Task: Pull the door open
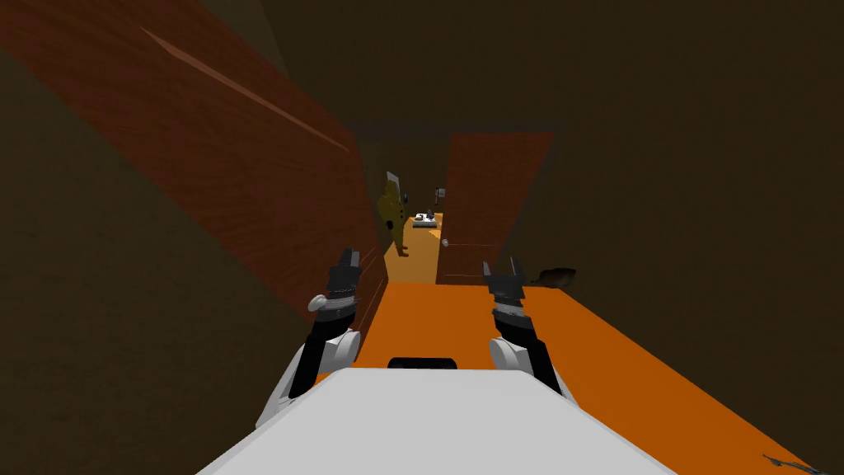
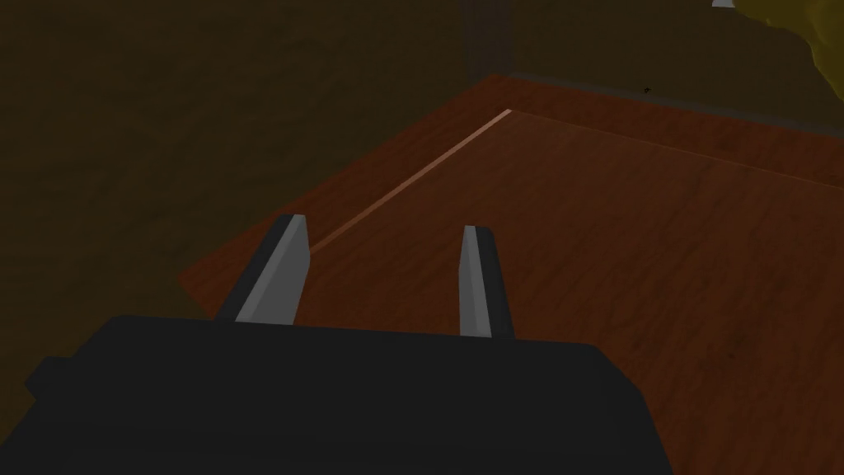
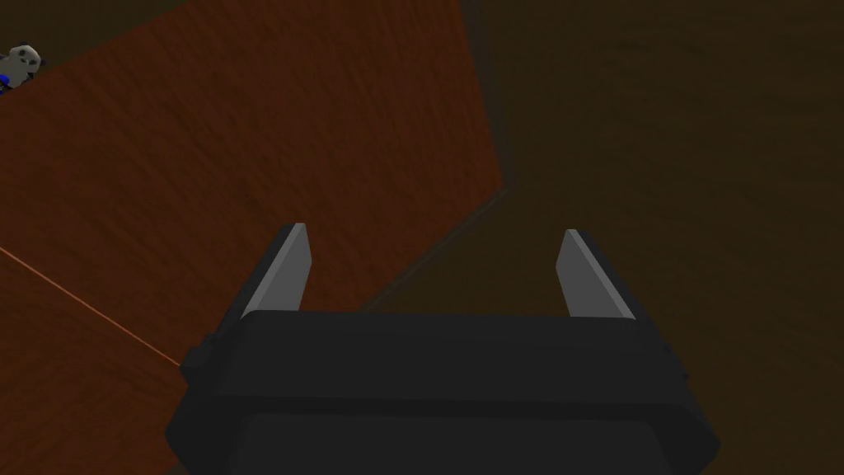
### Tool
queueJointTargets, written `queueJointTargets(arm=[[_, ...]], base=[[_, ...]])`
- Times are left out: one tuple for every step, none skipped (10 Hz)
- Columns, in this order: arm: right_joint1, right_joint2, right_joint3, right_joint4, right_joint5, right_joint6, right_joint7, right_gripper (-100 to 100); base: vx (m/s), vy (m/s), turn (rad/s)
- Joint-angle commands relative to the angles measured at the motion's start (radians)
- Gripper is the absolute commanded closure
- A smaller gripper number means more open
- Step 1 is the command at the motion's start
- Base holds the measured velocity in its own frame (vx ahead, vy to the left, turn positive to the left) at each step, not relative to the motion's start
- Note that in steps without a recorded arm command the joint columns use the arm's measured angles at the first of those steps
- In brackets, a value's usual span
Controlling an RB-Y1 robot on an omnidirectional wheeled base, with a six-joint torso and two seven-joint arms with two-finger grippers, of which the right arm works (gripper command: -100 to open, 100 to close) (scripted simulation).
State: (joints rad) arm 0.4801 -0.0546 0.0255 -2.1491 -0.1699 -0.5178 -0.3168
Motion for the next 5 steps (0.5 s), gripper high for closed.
queueJointTargets(arm=[[-0.003,-0.009,-0.002,0.036,-0.031,-0.016,-0.031,-100],[-0.003,-0.015,-0.003,0.058,-0.049,-0.026,-0.049,-100],[-0.003,-0.020,-0.003,0.080,-0.067,-0.036,-0.067,-100],[-0.003,-0.025,-0.003,0.104,-0.087,-0.047,-0.087,-100],[-0.003,-0.030,-0.004,0.128,-0.107,-0.058,-0.107,-100]], base=[[0.106,-0.019,0.212],[0.098,-0.023,0.195],[0.089,-0.021,0.160],[0.094,-0.022,0.235],[0.088,-0.024,0.189]])
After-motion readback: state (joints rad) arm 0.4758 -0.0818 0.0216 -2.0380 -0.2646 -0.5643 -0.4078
